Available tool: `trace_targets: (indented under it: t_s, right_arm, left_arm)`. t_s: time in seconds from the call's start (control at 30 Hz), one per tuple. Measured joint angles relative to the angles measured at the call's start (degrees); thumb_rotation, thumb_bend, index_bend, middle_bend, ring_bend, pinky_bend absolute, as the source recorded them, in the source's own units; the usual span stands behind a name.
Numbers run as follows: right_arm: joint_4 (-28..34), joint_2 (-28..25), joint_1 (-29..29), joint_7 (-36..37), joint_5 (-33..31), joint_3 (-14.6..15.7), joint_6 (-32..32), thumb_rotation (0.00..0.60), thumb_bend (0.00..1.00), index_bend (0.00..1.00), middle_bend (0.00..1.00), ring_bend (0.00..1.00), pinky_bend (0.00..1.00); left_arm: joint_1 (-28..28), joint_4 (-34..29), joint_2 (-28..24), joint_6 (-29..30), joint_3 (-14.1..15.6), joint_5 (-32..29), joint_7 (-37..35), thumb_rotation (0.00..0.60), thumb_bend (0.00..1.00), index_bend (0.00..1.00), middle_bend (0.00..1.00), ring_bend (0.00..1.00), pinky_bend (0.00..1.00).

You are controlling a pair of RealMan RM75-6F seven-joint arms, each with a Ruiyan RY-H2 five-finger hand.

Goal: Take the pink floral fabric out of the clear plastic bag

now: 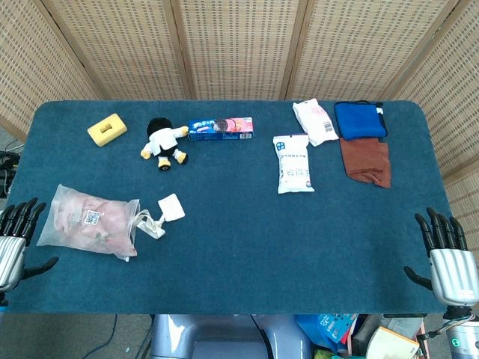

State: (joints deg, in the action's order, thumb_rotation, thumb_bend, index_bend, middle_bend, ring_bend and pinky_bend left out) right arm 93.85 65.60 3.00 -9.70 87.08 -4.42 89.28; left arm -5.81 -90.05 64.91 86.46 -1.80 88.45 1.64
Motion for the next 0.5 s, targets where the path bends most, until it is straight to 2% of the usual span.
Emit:
trace_targets:
  t_s: [0.27,0.5]
  right_arm:
    - [-0.1,-0.1,0.1,0.7,0.0,-0.2,-0.1,0.6,0.0,0.0,0.0,0.0,0.0]
    - [-0.9,0.0,0.1,1.6,-1.4,-0.8,-0.4,0.6,0.0,0.0,0.0,0.0,0.0]
  left_arm:
    - [-0.3,0.4,0.0,-0.7,0.5,0.8,0.0,0.6,0.15,0.0,0.0,0.0,0.0]
    - [-2.8,2.9,-0.9,-4.6,1.2,2.6,0.0,0.6,0.15,0.0,0.0,0.0,0.0]
